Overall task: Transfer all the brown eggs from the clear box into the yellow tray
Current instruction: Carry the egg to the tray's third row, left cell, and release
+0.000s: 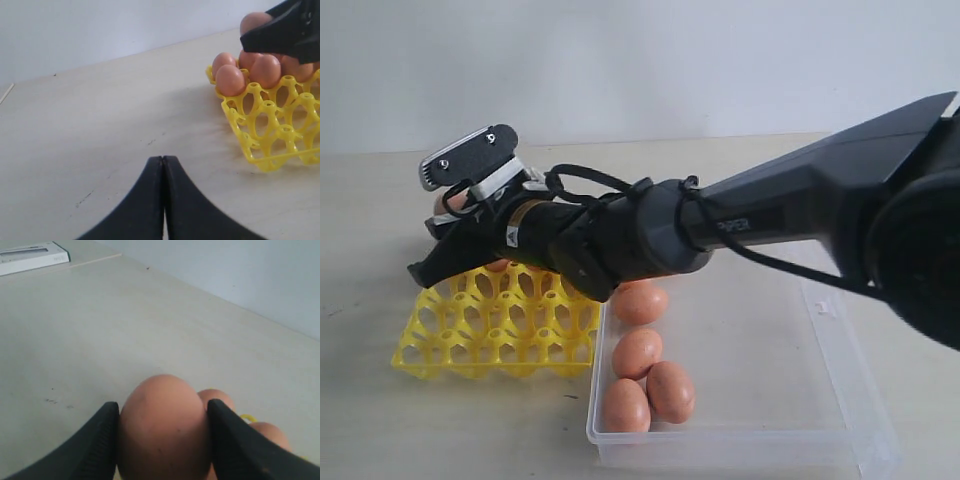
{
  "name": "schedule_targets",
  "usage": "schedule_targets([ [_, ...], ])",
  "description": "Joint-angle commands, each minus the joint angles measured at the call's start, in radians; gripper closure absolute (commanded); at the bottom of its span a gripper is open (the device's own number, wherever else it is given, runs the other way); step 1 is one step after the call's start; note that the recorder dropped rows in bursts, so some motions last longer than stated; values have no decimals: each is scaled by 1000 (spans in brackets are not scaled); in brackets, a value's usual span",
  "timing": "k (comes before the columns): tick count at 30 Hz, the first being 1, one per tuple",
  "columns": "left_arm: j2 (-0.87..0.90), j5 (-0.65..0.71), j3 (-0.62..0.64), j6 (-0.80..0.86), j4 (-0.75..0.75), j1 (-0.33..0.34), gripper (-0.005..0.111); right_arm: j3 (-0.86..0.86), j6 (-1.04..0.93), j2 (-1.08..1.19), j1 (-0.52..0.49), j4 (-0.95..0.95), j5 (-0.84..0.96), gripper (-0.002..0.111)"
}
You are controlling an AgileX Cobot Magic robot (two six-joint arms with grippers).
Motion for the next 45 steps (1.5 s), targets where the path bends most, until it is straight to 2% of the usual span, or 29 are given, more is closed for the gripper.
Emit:
schedule_targets([
  [1, -6, -6, -4, -5, -2, 2, 107, -68, 12, 48, 22, -7, 36, 108],
  [14, -6, -6, -4, -5, -2, 2, 107, -93, 56, 88, 57, -7, 121, 106],
  [17, -6, -6, -4, -5, -2, 2, 107, -93, 56, 88, 57, -5, 118, 95],
  [24, -6, -6, -4, -5, -2, 2, 107, -93, 56, 88, 57, 5, 118, 52],
  [26, -6, -6, -4, -5, -2, 2, 107, -93, 56, 88, 57, 5, 120, 47],
  [32, -6, -6, -4, -5, -2, 2, 107, -93, 54, 56, 57, 5, 181, 46],
  [35, -6, -6, -4, -5, -2, 2, 107, -93, 29, -11, 57, 1, 291, 46],
  [40, -6, -6, -4, -5, -2, 2, 107, -86, 34, -273, 30, -74, 885, 49],
  [42, -6, -6, -4, -5, -2, 2, 107, -38, 147, -362, 9, -172, 1043, 50],
  [45, -6, -6, -4, -5, -2, 2, 107, 109, 308, -490, -31, -233, 1116, 50],
])
